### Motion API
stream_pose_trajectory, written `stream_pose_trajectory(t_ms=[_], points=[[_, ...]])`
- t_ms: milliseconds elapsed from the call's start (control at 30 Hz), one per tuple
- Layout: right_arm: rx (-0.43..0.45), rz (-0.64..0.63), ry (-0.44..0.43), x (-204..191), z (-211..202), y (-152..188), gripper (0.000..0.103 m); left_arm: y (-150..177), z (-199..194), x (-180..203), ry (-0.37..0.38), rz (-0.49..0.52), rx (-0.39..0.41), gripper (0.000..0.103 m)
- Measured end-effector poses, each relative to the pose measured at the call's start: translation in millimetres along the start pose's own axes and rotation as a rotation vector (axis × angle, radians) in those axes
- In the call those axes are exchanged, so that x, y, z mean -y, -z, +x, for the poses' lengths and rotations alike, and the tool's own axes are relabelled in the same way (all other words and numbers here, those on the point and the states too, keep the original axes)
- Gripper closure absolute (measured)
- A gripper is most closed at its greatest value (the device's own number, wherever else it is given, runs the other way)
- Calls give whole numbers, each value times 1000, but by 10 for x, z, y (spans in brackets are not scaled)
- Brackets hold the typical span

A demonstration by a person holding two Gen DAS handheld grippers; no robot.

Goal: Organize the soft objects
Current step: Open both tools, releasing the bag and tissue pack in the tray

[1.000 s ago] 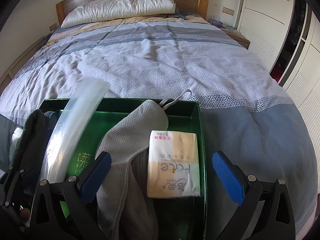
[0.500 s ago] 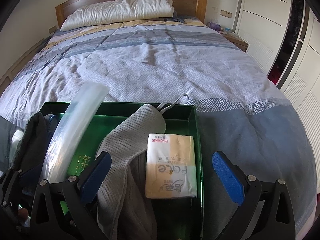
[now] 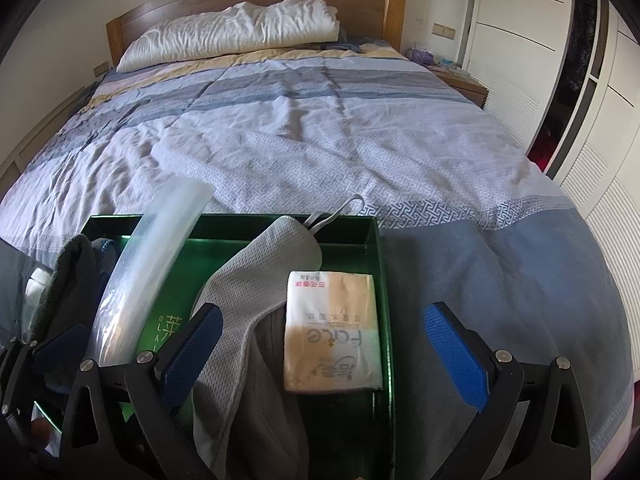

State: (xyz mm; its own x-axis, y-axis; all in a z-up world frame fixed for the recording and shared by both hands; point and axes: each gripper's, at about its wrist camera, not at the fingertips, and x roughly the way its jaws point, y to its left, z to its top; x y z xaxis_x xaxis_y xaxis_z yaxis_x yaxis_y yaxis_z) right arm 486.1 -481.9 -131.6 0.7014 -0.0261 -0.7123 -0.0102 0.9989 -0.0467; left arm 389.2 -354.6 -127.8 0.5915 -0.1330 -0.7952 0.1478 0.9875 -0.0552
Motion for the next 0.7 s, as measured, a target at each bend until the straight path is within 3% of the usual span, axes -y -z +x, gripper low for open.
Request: stream_pose_trajectory(t_ms=[700], points=[[39,5,27,-39,-151,7,0,-20,-139,-146,-39,-31,34,18]])
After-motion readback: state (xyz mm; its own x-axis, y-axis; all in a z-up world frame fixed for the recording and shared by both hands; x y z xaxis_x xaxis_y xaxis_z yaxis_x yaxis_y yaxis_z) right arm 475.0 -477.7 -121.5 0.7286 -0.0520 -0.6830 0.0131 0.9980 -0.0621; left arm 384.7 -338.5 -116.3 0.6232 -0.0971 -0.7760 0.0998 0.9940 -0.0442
